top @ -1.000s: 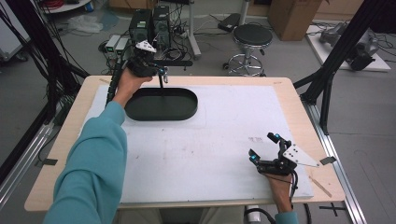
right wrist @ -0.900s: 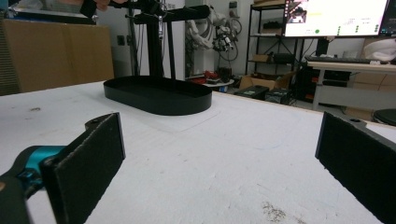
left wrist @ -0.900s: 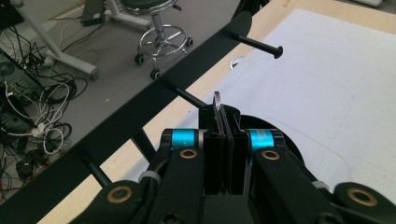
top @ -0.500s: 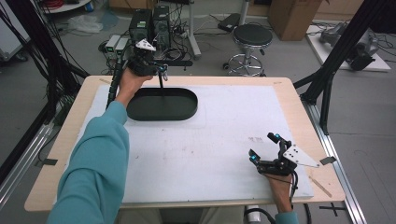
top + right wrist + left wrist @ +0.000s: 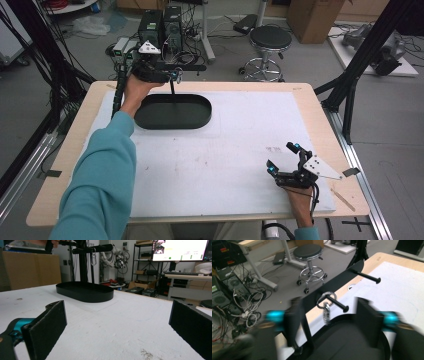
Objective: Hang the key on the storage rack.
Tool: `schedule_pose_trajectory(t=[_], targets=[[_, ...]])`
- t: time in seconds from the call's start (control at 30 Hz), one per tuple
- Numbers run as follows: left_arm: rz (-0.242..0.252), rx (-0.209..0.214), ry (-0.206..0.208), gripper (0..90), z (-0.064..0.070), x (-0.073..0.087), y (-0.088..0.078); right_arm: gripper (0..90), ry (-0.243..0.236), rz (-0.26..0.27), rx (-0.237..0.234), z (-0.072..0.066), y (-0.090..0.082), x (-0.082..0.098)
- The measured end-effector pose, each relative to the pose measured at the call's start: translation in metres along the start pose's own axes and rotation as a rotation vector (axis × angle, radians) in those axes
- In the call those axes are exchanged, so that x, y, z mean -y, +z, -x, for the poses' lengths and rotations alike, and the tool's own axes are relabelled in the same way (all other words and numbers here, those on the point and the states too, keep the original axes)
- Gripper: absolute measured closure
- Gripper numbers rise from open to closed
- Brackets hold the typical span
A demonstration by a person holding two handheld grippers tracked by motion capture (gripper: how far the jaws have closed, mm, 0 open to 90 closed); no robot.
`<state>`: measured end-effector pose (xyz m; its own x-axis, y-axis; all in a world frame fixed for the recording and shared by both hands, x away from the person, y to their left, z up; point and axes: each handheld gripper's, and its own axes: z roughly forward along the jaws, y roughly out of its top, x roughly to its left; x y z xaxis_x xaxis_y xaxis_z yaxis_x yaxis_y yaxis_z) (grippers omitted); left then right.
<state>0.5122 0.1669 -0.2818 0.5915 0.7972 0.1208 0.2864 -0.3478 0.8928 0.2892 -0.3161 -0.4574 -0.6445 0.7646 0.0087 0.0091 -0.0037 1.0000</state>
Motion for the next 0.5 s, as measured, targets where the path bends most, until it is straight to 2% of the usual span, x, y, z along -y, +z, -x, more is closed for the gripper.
schedule_pose_trajectory(t=[0.03, 0.13, 0.33, 0.5], targets=[[0.037, 0.006, 0.008, 16.4, 0.000, 0.002, -0.004, 0.6, -0.001, -0.001, 0.002, 0.000, 0.000, 0.000], [0.132, 0.038, 0.022, 1.9, 0.003, 0.010, -0.016, 0.6, 0.001, -0.001, 0.000, 0.000, 0.000, 0.000], [0.208, 0.113, 0.019, 1.7, 0.005, 0.029, -0.055, 0.6, 0.000, -0.002, 0.008, 0.000, 0.000, 0.000], [0.270, 0.149, 0.022, 1.7, 0.006, 0.048, -0.092, 0.6, -0.001, -0.003, 0.008, 0.000, 0.000, 0.000]])
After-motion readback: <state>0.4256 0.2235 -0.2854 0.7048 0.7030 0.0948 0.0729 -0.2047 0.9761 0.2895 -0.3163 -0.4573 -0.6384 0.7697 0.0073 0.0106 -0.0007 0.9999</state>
